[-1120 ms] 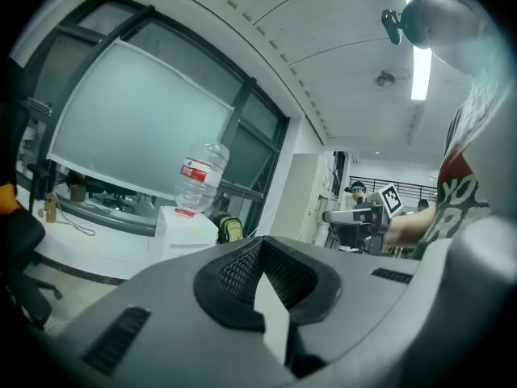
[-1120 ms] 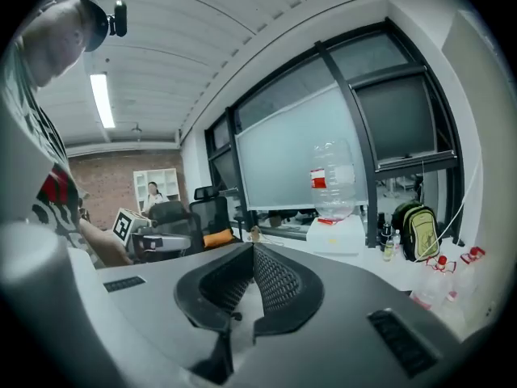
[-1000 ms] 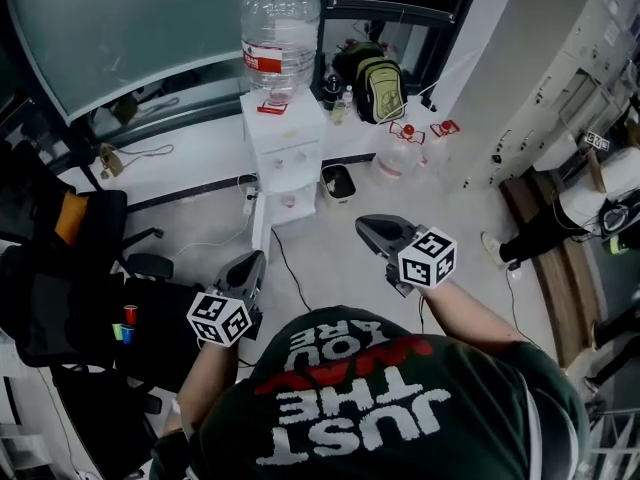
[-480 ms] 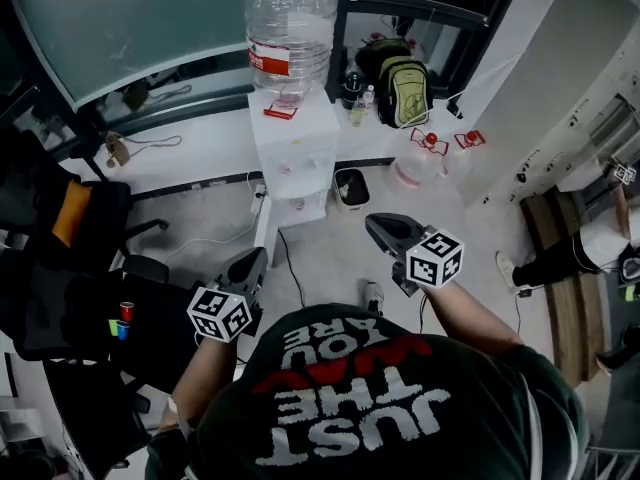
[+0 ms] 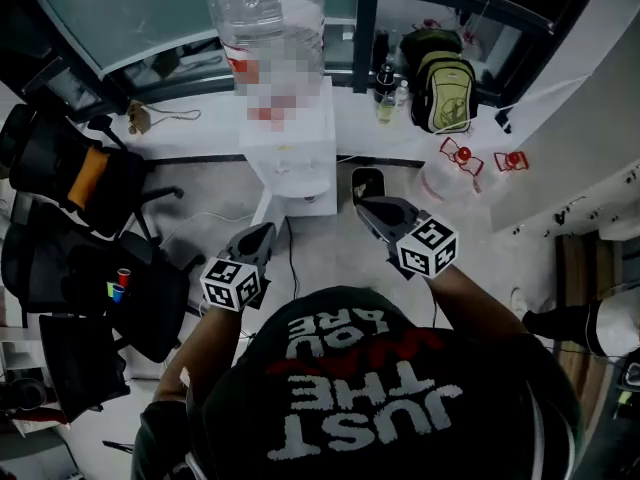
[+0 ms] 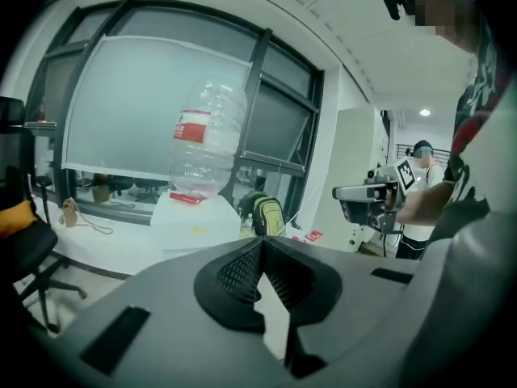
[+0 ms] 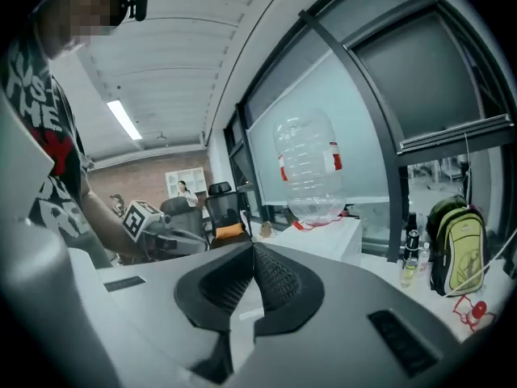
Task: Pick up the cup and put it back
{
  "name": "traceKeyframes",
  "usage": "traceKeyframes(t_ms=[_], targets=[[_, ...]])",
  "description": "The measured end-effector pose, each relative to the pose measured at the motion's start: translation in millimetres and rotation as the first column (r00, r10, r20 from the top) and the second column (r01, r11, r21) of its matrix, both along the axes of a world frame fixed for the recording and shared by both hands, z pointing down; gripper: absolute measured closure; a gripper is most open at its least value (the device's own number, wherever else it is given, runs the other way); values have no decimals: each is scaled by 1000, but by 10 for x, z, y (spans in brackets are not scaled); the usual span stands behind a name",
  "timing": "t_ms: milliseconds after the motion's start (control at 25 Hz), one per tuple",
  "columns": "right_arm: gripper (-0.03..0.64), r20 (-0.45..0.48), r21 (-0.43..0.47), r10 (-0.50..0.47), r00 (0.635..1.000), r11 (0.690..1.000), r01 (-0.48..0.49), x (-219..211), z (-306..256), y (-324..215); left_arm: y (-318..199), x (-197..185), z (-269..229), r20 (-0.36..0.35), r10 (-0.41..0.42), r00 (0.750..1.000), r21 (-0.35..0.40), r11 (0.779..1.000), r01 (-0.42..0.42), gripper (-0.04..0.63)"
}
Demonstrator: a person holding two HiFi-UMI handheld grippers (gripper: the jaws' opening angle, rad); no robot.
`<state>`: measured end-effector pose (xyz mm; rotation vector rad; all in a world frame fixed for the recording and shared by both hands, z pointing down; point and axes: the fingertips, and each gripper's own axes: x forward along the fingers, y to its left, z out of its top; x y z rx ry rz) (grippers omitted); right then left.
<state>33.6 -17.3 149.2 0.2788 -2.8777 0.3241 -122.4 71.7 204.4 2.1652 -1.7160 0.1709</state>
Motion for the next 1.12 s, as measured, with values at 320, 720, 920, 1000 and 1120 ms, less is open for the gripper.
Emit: traceKeyframes(t_ms=[320,720,920,1000,1120], targets=[[584,-15,-4,1,1000,1000,-1,-155,617,-664,-735,-112,641,107,27,994,-148,989,-11,595],[583,-112,-40,245,963,967,-251,-883,1825,-873,-1196,-741,2181,116,274,955,-236,941,-242,595],[583,-154,-90,306,939,942,-322,-1052,2602,-909,-1156,-926,3048,187,368,911,-294,906,-305,595],[583,-155,-85,285,946,950,-300,-1047,2977,-980,-1232,-916,3433,235,362,902,-315,906,-282,595],[583,-144,-63,250,957,963,-261,-962,3595,-1152,-1413,-832,4098,291,314,904,-332,919,-212,596]])
